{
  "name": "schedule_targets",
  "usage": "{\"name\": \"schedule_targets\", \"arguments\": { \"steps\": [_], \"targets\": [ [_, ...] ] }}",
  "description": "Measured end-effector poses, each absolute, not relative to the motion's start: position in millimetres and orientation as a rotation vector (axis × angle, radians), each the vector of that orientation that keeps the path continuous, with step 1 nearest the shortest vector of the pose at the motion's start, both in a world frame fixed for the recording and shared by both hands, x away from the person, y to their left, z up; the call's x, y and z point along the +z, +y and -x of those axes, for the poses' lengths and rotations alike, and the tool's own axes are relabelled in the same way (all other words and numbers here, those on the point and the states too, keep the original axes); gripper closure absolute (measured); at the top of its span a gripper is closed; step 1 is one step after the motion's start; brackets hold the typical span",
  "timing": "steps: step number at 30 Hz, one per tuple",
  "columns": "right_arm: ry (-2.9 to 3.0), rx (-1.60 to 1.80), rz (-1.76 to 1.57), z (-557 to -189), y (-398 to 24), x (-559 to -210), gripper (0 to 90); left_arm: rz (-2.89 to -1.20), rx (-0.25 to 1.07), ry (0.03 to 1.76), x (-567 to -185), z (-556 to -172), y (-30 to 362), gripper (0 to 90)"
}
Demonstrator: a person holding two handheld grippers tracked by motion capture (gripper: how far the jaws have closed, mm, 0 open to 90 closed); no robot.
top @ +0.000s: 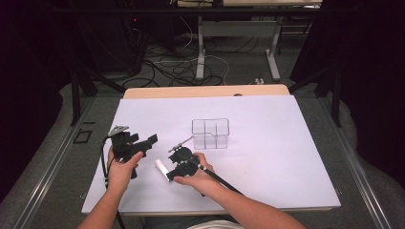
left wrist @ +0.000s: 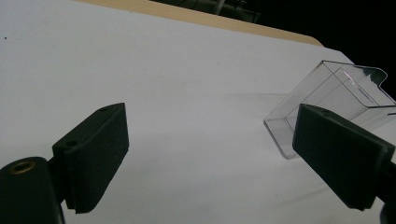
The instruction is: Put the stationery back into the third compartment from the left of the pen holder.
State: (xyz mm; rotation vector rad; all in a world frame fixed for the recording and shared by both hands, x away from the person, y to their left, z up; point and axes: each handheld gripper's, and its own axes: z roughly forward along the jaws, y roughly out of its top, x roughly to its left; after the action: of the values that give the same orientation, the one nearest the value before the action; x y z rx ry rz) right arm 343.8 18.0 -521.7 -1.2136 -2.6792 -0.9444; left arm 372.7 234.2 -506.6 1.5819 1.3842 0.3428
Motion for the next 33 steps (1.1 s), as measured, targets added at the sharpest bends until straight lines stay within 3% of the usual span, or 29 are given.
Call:
{"name": "schedule_targets", "arguments": {
  "steps": [33],
  "targets": [
    [-2.708,-0.844,1.234,-344,40,-541,66.6,-1.596,0.341,1.381,-509,-374,231,11.9]
  ]
}}
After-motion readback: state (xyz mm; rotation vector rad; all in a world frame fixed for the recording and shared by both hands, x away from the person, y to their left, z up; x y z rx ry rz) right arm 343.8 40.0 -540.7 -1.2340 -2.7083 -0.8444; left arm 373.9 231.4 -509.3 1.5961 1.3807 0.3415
